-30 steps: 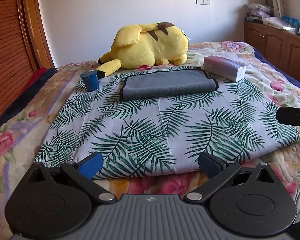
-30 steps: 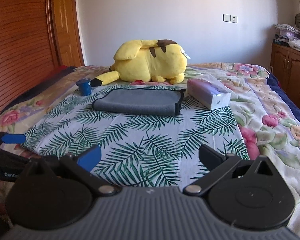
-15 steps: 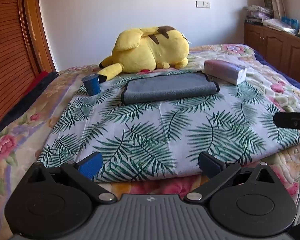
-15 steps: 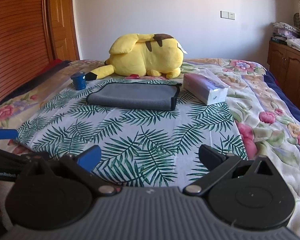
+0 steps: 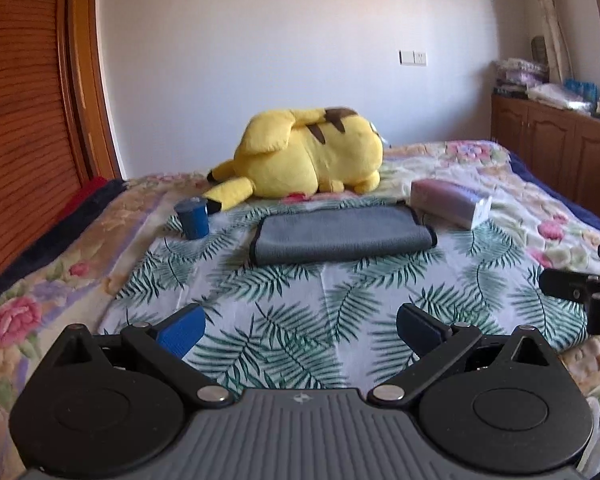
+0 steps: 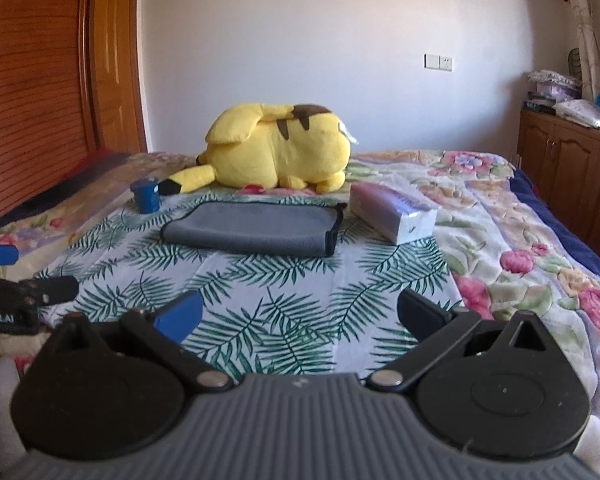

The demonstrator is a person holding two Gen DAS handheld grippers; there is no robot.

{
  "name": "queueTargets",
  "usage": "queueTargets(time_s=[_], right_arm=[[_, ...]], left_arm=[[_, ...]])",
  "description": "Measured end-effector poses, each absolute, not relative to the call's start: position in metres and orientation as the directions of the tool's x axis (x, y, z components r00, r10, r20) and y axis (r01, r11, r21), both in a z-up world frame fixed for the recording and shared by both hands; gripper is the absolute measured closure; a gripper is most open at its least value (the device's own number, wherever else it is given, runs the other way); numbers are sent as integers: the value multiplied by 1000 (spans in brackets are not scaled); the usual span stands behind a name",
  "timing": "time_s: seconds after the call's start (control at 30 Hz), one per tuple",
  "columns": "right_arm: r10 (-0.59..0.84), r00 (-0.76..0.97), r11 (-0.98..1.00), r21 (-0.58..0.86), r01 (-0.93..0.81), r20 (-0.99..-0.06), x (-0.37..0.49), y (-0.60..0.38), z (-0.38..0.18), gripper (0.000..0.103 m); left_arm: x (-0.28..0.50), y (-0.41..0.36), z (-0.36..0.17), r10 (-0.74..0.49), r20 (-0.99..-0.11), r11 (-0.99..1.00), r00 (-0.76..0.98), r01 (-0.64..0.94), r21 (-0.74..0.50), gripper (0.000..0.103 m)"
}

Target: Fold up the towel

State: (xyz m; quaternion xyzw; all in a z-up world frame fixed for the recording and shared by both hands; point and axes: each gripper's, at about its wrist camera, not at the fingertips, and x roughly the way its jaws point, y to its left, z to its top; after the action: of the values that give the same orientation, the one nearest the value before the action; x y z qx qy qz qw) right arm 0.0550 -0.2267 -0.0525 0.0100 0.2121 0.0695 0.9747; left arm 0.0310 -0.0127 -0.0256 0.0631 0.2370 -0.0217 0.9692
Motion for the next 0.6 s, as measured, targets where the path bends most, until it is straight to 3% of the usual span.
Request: queueTargets(time_s=[0.6], right_arm=[[123, 939, 992, 56, -111, -322, 47, -233, -45, 0]], left_arm=[[24, -6, -7, -14, -403, 995, 915, 52, 82, 0]])
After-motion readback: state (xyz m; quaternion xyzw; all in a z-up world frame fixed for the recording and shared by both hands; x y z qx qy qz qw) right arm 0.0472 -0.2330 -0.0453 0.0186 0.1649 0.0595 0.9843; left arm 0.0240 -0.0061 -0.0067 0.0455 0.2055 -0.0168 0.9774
